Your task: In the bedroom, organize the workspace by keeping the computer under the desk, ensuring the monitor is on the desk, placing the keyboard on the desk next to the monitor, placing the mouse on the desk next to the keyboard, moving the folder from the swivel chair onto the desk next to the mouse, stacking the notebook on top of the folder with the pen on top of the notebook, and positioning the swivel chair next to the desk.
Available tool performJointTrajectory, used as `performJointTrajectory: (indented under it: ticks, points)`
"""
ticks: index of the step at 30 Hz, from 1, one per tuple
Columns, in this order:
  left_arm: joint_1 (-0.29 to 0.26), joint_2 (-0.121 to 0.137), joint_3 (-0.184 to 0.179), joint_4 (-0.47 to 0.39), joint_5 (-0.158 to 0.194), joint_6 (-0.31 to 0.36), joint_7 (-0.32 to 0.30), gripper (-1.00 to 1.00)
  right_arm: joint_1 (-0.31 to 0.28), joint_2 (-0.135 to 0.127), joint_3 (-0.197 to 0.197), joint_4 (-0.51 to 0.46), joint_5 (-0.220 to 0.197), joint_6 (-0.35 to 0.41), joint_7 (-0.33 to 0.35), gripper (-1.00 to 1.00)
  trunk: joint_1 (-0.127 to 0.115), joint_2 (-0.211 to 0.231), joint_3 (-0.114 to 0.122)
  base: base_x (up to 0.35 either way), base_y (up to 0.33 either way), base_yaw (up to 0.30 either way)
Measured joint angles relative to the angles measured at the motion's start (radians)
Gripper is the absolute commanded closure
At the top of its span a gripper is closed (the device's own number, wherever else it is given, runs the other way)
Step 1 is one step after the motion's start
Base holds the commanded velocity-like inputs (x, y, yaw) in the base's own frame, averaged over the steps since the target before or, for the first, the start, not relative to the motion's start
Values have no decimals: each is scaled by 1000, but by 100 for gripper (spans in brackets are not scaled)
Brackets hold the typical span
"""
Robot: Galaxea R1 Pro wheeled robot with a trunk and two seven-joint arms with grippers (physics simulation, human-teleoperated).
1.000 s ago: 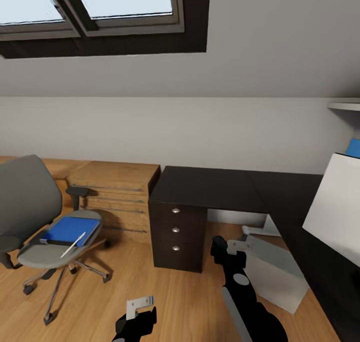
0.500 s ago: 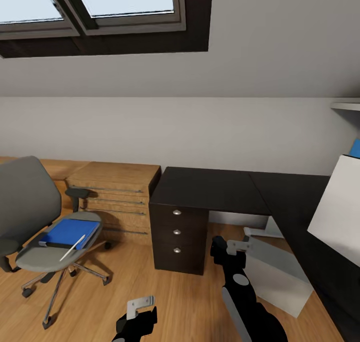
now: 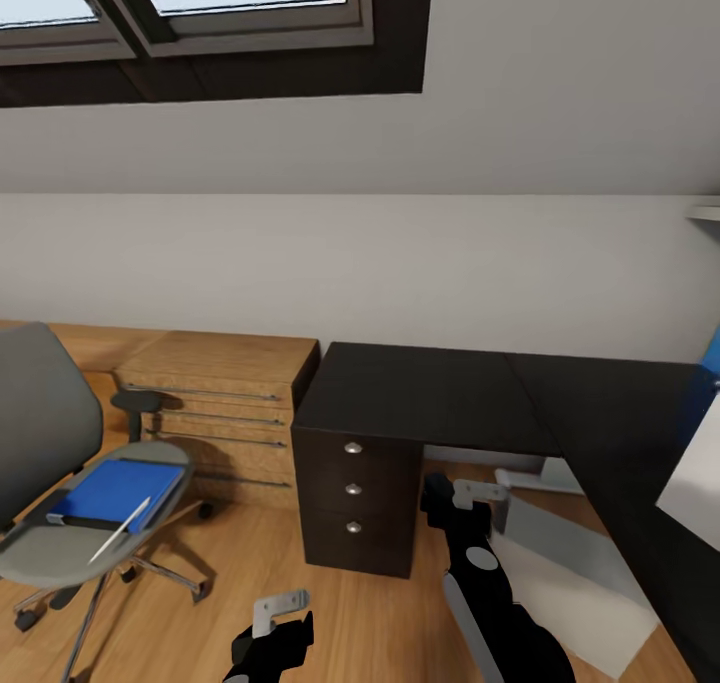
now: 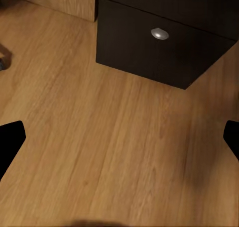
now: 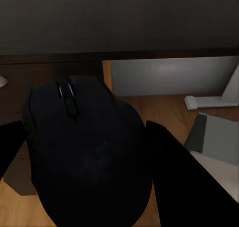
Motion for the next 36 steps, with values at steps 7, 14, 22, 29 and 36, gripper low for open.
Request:
performJointTrajectory:
  ticks: [7,14,22,29,36]
  points:
    - [0,0,1,1,-1,0,-1,-100,4,0,0,-30,1,2,-3,100,0,0,0,171,0,0]
    - [0,0,4,0,-1,0,0,-100,65,0,0,-137,5,6,-4,100,-22,42,19,7,0,0]
    - [0,0,5,0,0,0,-1,-100,67,0,0,-138,8,3,-4,100,-53,98,44,81,0,129]
    - [0,0,5,0,0,0,-2,-100,67,0,1,-136,8,1,-4,100,-80,147,66,290,0,265]
    - [0,0,5,0,0,1,-2,-100,67,0,0,-136,8,1,-4,100,-100,182,82,321,0,165]
